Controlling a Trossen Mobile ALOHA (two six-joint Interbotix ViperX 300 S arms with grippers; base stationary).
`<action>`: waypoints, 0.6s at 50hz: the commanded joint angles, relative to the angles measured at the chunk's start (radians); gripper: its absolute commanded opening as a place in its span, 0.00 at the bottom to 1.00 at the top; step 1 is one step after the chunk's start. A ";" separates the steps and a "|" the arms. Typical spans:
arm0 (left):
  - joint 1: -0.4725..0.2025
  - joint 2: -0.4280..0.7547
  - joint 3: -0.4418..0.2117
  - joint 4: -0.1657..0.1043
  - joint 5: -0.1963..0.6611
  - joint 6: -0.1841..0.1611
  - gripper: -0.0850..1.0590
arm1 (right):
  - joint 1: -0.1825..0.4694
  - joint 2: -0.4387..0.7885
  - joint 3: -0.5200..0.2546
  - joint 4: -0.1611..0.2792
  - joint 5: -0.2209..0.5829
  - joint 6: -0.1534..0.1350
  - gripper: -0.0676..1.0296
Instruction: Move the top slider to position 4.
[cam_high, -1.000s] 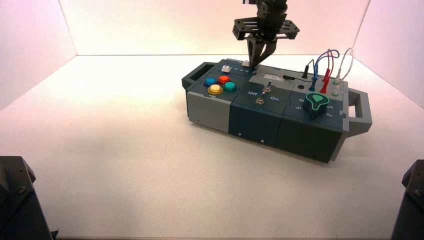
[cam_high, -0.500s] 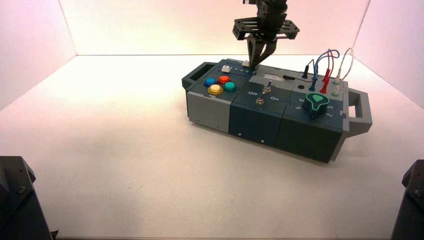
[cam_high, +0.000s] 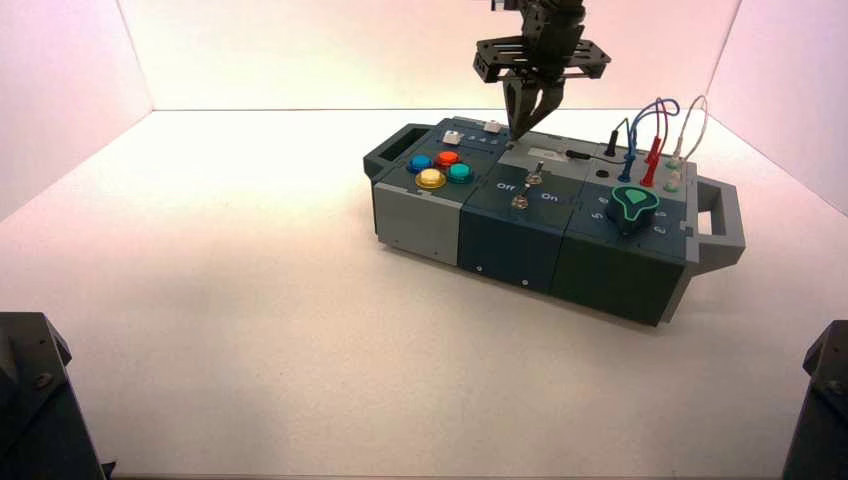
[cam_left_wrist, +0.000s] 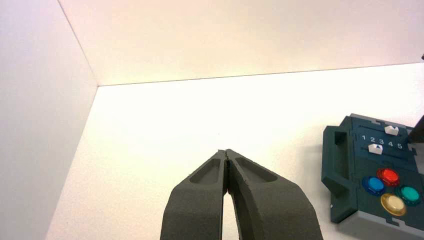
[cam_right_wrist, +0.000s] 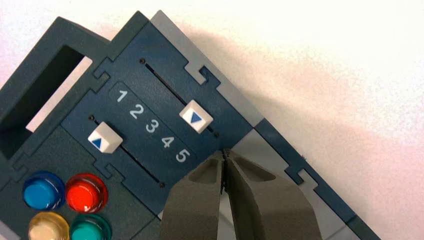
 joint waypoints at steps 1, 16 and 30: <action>-0.006 0.000 -0.029 0.000 -0.011 0.005 0.05 | 0.003 -0.067 0.000 0.002 0.000 -0.002 0.04; -0.006 0.000 -0.029 0.002 -0.011 0.006 0.05 | 0.014 -0.176 0.057 0.003 -0.031 -0.009 0.04; -0.006 0.000 -0.028 0.002 -0.008 0.006 0.05 | 0.037 -0.209 0.098 0.002 -0.051 -0.009 0.04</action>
